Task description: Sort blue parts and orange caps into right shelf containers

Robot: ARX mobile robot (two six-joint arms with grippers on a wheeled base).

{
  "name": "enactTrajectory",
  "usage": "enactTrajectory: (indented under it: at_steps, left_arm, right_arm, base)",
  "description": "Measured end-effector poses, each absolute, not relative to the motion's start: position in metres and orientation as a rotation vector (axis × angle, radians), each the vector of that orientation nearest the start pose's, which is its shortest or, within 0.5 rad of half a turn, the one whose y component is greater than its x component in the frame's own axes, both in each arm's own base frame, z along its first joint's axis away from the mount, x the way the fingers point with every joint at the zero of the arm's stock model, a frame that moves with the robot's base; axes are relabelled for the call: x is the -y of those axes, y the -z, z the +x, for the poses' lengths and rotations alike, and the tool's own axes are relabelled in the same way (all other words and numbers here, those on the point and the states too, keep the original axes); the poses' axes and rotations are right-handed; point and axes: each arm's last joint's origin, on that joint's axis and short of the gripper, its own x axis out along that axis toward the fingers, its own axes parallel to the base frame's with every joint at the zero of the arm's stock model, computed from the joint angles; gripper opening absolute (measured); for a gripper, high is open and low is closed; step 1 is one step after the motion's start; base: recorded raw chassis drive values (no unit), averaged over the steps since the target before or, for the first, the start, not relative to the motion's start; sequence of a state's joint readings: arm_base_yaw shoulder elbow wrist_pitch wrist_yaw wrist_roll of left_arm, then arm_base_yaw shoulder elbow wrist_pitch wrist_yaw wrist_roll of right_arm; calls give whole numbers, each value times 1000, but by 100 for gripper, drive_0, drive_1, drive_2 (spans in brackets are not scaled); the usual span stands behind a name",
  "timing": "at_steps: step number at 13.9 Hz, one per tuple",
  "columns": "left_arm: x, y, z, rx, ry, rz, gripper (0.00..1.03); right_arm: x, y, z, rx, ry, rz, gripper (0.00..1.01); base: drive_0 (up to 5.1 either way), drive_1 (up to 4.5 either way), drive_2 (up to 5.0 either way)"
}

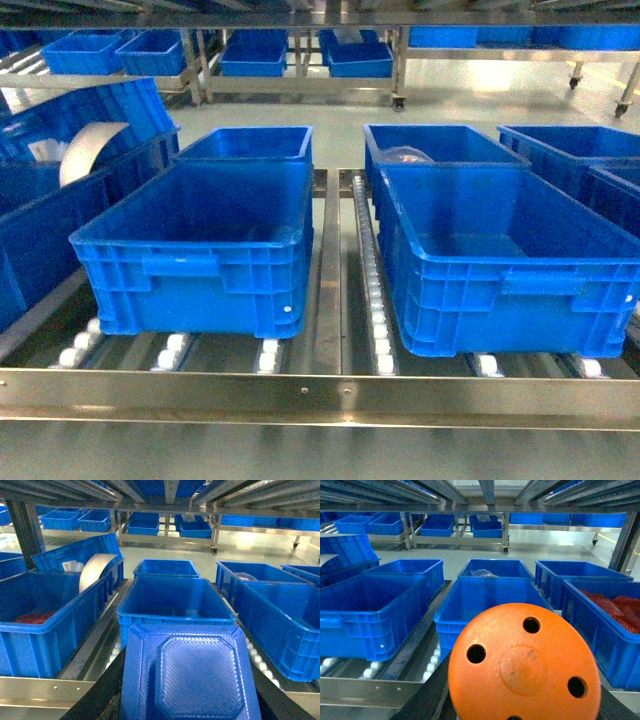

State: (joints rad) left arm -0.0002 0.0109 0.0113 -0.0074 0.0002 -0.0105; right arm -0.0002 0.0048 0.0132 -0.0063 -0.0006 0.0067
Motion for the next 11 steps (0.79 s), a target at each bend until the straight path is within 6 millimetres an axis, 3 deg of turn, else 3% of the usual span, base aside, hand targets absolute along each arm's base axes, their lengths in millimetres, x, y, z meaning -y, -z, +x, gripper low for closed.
enactTrajectory:
  at_steps: [11]
  left_arm:
    - [0,-166,98,-8,0,-10,41]
  right_arm:
    - [0,-167,97,2,0,6,44]
  base:
    - [0,0,0]
